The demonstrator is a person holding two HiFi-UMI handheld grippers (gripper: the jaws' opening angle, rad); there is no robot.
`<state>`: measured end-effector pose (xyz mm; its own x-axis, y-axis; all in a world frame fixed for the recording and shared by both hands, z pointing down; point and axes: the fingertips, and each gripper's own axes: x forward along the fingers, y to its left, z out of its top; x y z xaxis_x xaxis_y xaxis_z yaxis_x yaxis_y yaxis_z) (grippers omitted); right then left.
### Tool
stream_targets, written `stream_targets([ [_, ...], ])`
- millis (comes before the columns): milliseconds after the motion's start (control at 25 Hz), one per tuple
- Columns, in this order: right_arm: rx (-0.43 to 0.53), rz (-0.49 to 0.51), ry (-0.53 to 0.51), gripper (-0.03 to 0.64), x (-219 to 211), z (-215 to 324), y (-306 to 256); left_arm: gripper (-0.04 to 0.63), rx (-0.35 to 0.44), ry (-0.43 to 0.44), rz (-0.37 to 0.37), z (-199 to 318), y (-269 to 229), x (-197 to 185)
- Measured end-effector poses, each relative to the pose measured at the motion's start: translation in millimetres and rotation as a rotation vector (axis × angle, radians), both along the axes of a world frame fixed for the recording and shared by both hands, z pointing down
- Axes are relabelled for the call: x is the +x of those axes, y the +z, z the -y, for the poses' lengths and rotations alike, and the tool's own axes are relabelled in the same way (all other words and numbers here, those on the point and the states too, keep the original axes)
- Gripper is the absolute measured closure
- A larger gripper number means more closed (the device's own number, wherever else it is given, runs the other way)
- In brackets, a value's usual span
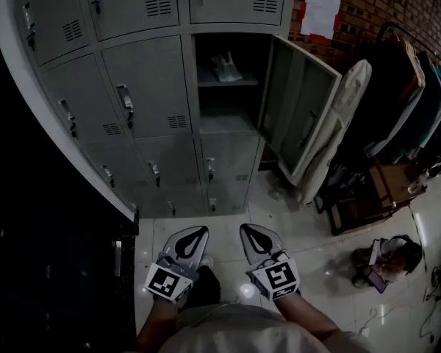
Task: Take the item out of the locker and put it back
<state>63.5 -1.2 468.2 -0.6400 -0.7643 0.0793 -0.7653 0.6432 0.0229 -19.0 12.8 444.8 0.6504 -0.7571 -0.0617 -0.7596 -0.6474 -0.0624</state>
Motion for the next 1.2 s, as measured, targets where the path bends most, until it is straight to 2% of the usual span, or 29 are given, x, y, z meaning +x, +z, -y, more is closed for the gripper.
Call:
stream_targets([
  [360, 0.027, -0.001, 0.054, 0.618, -34, 122, -11, 0.626, 0.035, 0.045, -0.048, 128, -16, -36],
  [640, 0.107, 0.027, 0.121, 0.618, -65, 230, -49, 0.626, 0.103, 0.118, -0.011, 228, -45, -63],
  [880, 0.132, 0.027, 0.153, 0.618, -62, 274, -67, 0.626, 0.116, 0.129, -0.010, 273, -54, -67],
  [1120, 0.143, 0.017, 0.136, 0.618, -57, 312, -75, 0.626, 0.125, 0.121, -0.022, 295, -56, -62],
  [1200, 0.156, 0.016, 0.120, 0.575, -59, 334, -86, 0.626, 0.122, 0.116, -0.021, 300, -55, -60],
])
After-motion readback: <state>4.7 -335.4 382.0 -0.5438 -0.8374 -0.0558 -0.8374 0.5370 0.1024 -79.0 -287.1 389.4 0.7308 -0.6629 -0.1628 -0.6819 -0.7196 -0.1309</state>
